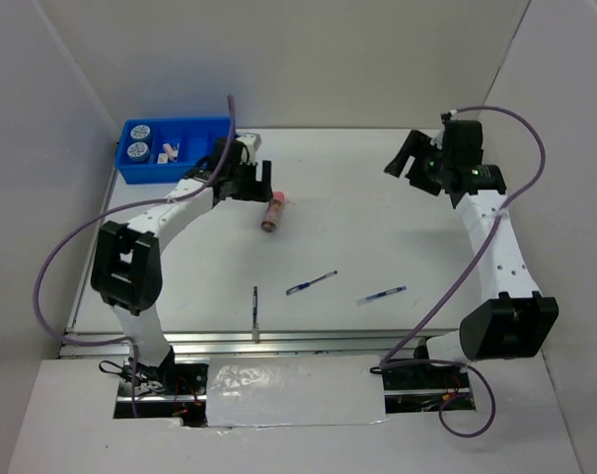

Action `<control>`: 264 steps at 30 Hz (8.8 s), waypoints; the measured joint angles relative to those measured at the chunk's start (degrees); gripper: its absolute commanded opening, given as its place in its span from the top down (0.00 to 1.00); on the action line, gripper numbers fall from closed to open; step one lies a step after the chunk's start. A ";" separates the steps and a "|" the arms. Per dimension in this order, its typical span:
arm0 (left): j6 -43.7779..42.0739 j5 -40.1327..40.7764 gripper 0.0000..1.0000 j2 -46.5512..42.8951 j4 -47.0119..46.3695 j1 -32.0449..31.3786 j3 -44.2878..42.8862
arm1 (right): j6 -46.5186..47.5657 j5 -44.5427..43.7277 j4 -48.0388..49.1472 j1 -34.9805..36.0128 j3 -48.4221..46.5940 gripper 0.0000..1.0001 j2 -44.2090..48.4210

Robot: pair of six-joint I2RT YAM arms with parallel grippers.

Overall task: Sort the stationery into containers
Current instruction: Pick up the stationery from the center of the board, then place the stationery in the storage box, then pick up the pen from the corner of the board, then place the pen at the center of the board, then pick up the pen from the center of the board.

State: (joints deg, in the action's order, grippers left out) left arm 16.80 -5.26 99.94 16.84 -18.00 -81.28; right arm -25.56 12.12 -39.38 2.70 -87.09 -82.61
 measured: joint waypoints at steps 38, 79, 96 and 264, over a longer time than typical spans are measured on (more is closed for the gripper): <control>-3.61 5.44 0.92 6.82 -2.36 12.59 -19.56 | 4.48 12.11 1.33 -5.05 21.51 0.24 7.10; -9.18 -1.01 0.17 32.85 -15.39 21.88 -33.51 | 14.73 15.54 2.12 -0.66 22.91 0.24 4.57; -96.02 -35.06 0.37 -6.71 40.68 3.78 -2.10 | 19.74 14.36 2.01 1.77 24.85 0.23 13.38; -9.38 -38.40 0.35 -47.06 -3.56 24.06 27.56 | 67.69 -8.74 4.04 41.16 21.00 0.50 -19.74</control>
State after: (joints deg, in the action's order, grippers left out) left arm 7.42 -43.66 52.88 13.28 6.07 -53.71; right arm 42.13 3.38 -35.33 43.86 -66.08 -102.35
